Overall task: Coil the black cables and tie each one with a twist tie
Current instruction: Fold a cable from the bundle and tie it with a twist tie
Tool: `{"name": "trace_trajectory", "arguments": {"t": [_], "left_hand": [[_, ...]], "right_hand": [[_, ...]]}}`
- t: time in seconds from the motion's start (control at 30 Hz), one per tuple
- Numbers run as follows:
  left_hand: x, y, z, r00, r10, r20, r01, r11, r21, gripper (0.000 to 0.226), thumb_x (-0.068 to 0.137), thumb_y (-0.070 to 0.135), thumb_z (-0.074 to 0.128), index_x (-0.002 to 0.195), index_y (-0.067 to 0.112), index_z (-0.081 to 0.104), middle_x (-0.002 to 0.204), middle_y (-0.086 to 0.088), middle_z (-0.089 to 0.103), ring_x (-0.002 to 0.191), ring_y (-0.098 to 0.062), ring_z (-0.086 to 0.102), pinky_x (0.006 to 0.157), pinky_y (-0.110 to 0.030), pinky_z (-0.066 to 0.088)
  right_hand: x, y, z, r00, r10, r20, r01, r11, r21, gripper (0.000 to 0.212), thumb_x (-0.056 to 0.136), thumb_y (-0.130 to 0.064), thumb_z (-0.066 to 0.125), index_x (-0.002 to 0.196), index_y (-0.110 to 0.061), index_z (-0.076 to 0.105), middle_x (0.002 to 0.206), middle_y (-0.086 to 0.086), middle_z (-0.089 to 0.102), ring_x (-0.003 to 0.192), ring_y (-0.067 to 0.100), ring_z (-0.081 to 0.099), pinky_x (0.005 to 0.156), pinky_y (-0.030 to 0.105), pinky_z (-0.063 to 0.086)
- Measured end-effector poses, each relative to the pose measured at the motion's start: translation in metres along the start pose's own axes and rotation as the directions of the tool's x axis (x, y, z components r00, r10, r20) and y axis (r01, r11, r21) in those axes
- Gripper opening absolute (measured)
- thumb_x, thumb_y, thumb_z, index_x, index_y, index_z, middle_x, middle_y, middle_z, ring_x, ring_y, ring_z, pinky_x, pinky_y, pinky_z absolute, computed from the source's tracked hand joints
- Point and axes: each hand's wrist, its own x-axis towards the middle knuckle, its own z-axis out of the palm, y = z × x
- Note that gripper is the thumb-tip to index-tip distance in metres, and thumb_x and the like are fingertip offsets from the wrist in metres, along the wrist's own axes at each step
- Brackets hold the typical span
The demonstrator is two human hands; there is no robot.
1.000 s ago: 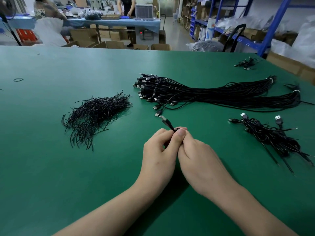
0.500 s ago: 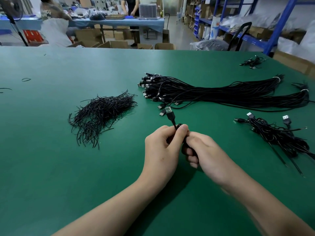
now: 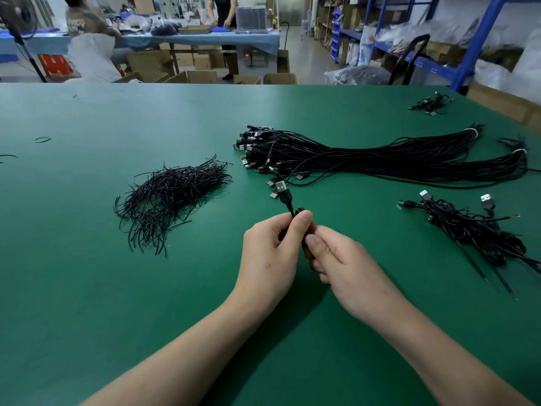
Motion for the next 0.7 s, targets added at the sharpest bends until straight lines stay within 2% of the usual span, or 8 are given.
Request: {"name": "trace_trajectory", "arguments": {"t": [0.07, 0.17, 0.27, 0.33, 0.4, 0.47, 0.6, 0.7], "left_hand": [[0.001, -0.001, -0.001, 1.0, 0.001, 0.004, -0.001, 1.0, 0.009, 0.033, 0.102, 0.035, 0.057, 0.079, 0.018, 0.074, 0.058, -0.002, 0.062, 0.052, -0.017, 0.047, 0.053, -0.031, 0.039], [0.005, -0.002, -0.005, 0.998, -0.025, 0.05, 0.024, 1.0, 0.015, 0.027, 0.101, 0.039, 0.058, 0.09, 0.025, 0.079, 0.057, 0.018, 0.06, 0.055, 0.001, 0.048, 0.056, -0.014, 0.035], [0.016, -0.002, -0.019, 0.985, -0.073, 0.154, 0.064, 0.996, 0.062, 0.043, 0.1, 0.053, 0.048, 0.092, 0.023, 0.078, 0.066, 0.018, 0.065, 0.057, 0.002, 0.05, 0.058, -0.018, 0.039], [0.03, -0.004, -0.039, 0.987, -0.084, 0.137, 0.054, 0.976, 0.211, 0.044, 0.102, 0.052, 0.046, 0.095, 0.023, 0.079, 0.078, 0.011, 0.073, 0.061, -0.002, 0.058, 0.063, -0.023, 0.047], [0.046, -0.009, -0.069, 0.999, -0.047, 0.008, 0.035, 0.834, 0.551, 0.031, 0.101, 0.045, 0.055, 0.101, 0.024, 0.078, 0.091, 0.007, 0.076, 0.077, -0.011, 0.068, 0.074, -0.03, 0.053], [0.055, -0.014, -0.103, 0.988, -0.017, -0.156, 0.132, 0.625, 0.769, 0.016, 0.095, 0.034, 0.064, 0.105, 0.03, 0.077, 0.104, 0.002, 0.076, 0.094, -0.025, 0.069, 0.082, -0.036, 0.054], [0.061, -0.025, -0.149, 0.944, -0.19, -0.269, 0.323, 0.377, 0.868, 0.016, 0.087, 0.023, 0.072, 0.099, 0.032, 0.077, 0.107, -0.007, 0.071, 0.099, -0.035, 0.064, 0.078, -0.037, 0.051], [0.06, -0.025, -0.158, 0.923, -0.265, -0.28, 0.358, 0.317, 0.878, 0.008, 0.086, 0.028, 0.077, 0.089, 0.035, 0.077, 0.104, -0.004, 0.07, 0.098, -0.033, 0.062, 0.075, -0.034, 0.051]], "right_hand": [[0.0, 0.002, 0.001, 0.999, -0.015, -0.031, 0.015, 1.0, -0.022, 0.032, 0.107, -0.032, 0.042, 0.095, -0.007, 0.057, 0.06, -0.017, 0.044, 0.06, 0.007, 0.039, 0.059, 0.034, 0.035], [0.001, 0.005, 0.001, 0.999, 0.007, -0.049, -0.007, 1.0, -0.009, 0.032, 0.107, -0.032, 0.041, 0.083, -0.015, 0.052, 0.062, -0.013, 0.045, 0.059, 0.012, 0.038, 0.057, 0.036, 0.033], [0.002, 0.007, -0.003, 0.997, 0.047, -0.054, -0.043, 0.997, 0.064, 0.033, 0.108, -0.032, 0.04, 0.079, -0.017, 0.048, 0.058, -0.014, 0.041, 0.052, 0.009, 0.031, 0.049, 0.026, 0.028], [0.002, 0.007, -0.007, 0.995, 0.076, -0.057, -0.067, 0.989, 0.133, 0.033, 0.108, -0.031, 0.039, 0.079, -0.017, 0.047, 0.06, -0.012, 0.036, 0.051, 0.007, 0.027, 0.046, 0.022, 0.025], [0.002, 0.007, -0.009, 0.993, 0.107, -0.059, -0.094, 0.979, 0.183, 0.033, 0.109, -0.031, 0.038, 0.081, -0.016, 0.047, 0.063, -0.008, 0.033, 0.051, 0.007, 0.025, 0.046, 0.021, 0.023], [0.002, 0.007, -0.01, 0.99, 0.129, -0.052, -0.116, 0.972, 0.205, 0.033, 0.109, -0.031, 0.037, 0.082, -0.015, 0.048, 0.064, -0.006, 0.032, 0.051, 0.007, 0.025, 0.046, 0.02, 0.023], [0.002, 0.01, -0.008, 0.988, 0.145, -0.056, -0.13, 0.968, 0.216, 0.033, 0.11, -0.029, 0.036, 0.081, -0.017, 0.047, 0.064, -0.008, 0.034, 0.051, 0.006, 0.025, 0.046, 0.018, 0.024], [0.002, 0.011, -0.007, 0.986, 0.156, -0.05, -0.141, 0.962, 0.233, 0.033, 0.11, -0.028, 0.035, 0.081, -0.017, 0.047, 0.063, -0.009, 0.034, 0.051, 0.006, 0.024, 0.044, 0.018, 0.023]]}}
